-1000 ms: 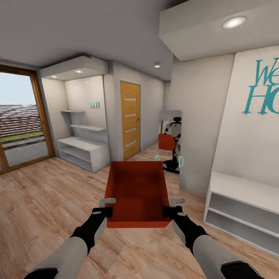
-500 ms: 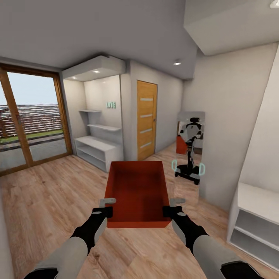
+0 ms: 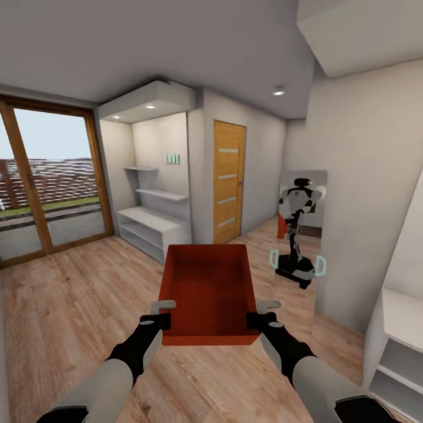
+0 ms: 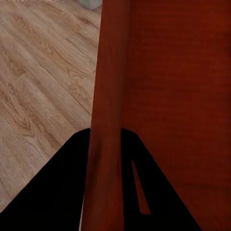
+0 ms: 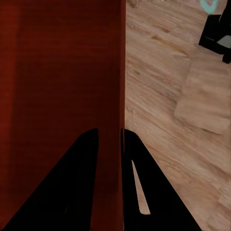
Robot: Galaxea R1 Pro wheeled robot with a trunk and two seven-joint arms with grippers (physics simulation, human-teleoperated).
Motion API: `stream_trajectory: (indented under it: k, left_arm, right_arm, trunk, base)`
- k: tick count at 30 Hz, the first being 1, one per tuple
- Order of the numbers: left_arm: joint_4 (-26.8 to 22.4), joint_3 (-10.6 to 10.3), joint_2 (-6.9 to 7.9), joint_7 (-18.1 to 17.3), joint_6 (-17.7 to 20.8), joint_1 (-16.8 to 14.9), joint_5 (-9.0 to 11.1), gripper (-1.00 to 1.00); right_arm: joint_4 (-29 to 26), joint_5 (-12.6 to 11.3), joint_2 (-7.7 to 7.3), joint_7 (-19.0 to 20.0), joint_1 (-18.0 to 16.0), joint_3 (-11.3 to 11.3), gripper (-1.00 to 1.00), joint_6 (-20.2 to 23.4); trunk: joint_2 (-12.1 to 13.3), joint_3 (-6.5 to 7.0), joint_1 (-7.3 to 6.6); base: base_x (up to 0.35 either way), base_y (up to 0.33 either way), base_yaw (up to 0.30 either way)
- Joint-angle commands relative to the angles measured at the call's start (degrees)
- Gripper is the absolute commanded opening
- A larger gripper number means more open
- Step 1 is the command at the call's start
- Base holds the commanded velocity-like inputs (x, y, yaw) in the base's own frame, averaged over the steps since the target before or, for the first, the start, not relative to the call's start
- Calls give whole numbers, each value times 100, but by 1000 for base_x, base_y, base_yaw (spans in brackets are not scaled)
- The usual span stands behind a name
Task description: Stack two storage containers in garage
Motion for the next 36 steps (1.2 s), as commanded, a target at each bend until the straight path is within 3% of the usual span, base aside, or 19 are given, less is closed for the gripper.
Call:
stream_trajectory:
  k: [1, 36]
  left_arm:
    - [-246, 374, -8, 242, 46, -3, 104, -100]
    - [-246, 375, -8, 242, 46, -4, 104, -100]
  right_arm:
    - [-6, -149, -1, 17, 4, 53, -100, 32]
    - [-6, -152, 7, 10, 4, 51, -100, 27]
  trunk:
    - [-4, -2, 5]
    - [-4, -2, 5]
  base:
    - [322, 0, 1]
    - [322, 0, 0]
